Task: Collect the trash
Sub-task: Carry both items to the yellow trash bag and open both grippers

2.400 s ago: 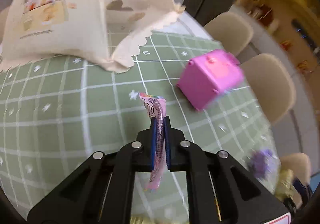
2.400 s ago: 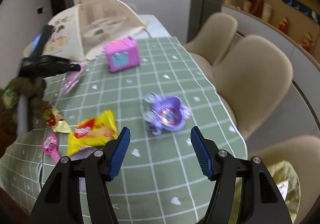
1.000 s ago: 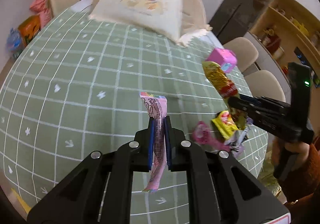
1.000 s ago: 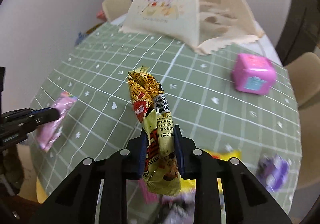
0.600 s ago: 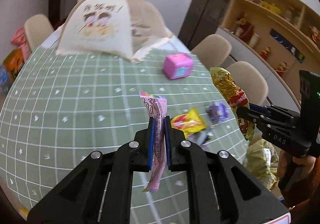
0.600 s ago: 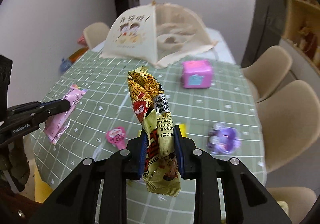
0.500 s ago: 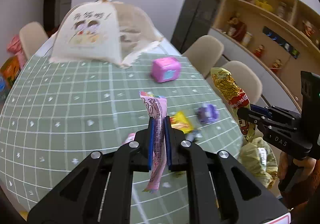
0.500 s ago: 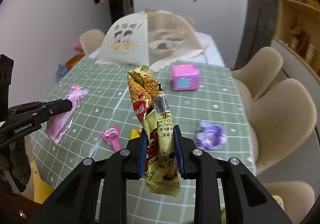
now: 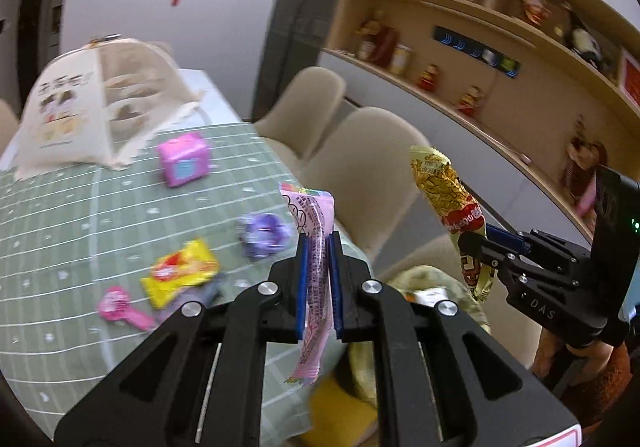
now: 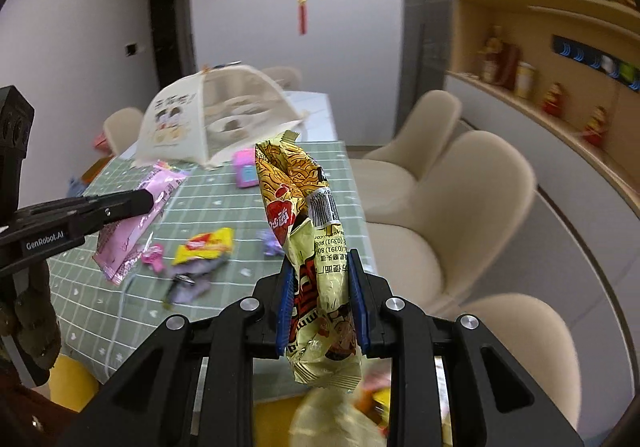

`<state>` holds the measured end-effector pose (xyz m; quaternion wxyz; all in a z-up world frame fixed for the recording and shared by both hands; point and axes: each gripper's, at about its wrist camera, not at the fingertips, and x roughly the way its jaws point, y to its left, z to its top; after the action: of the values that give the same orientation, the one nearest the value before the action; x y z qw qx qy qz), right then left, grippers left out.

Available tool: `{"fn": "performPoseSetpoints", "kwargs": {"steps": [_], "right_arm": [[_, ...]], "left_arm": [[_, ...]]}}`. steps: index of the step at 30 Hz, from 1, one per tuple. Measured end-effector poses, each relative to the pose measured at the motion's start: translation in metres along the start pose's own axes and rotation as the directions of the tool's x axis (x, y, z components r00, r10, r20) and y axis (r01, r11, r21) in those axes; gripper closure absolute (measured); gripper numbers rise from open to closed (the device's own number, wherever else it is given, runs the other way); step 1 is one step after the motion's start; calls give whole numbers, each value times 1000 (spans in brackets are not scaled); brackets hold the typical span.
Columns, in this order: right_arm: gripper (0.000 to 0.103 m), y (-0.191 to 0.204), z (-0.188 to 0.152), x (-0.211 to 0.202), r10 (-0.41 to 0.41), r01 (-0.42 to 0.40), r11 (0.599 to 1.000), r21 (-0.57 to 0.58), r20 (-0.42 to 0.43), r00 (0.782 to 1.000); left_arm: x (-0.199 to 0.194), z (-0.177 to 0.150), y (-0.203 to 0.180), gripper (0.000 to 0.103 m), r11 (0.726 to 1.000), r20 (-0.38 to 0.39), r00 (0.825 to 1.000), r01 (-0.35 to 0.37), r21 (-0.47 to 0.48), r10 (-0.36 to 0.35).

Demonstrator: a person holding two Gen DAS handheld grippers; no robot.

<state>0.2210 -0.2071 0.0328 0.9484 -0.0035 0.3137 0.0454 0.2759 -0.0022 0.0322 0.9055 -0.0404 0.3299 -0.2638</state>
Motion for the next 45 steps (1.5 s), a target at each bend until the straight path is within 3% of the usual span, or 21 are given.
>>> {"fn": "performPoseSetpoints", "kwargs": {"steps": [6, 12, 20, 31, 34, 36, 41, 45], "right_arm": [[78, -56, -27, -36, -74, 72, 994, 78, 20, 997], [78, -93, -57, -52, -117, 115, 982, 148, 4, 993], [78, -121, -87, -61, -157, 160, 966, 203, -31, 987], [78, -145, -110, -64, -181, 192, 945, 263, -64, 981], [78, -149, -115, -63, -185, 199, 942, 272, -75, 980], [78, -152, -117, -62, -185, 200, 939, 279, -80, 979], [78, -152, -121, -53, -170, 191, 937, 293, -96, 981], [78, -145, -122, -29, -126, 158, 947, 280, -131, 983]], "left_arm": [[24, -9, -55, 95, 995, -49, 995, 85, 49, -83], [47, -22, -93, 95, 984, -110, 980, 172, 50, -166], [86, -45, -128, 95, 966, -194, 949, 256, 14, -249], [152, -64, -155, 94, 954, -292, 912, 298, -11, -288], [166, -68, -157, 83, 944, -316, 892, 329, -33, -322], [172, -69, -156, 62, 939, -329, 881, 340, -57, -340], [170, -64, -145, 60, 947, -326, 890, 313, -73, -319], [159, -61, -127, 60, 962, -318, 908, 266, -61, -271]]}}
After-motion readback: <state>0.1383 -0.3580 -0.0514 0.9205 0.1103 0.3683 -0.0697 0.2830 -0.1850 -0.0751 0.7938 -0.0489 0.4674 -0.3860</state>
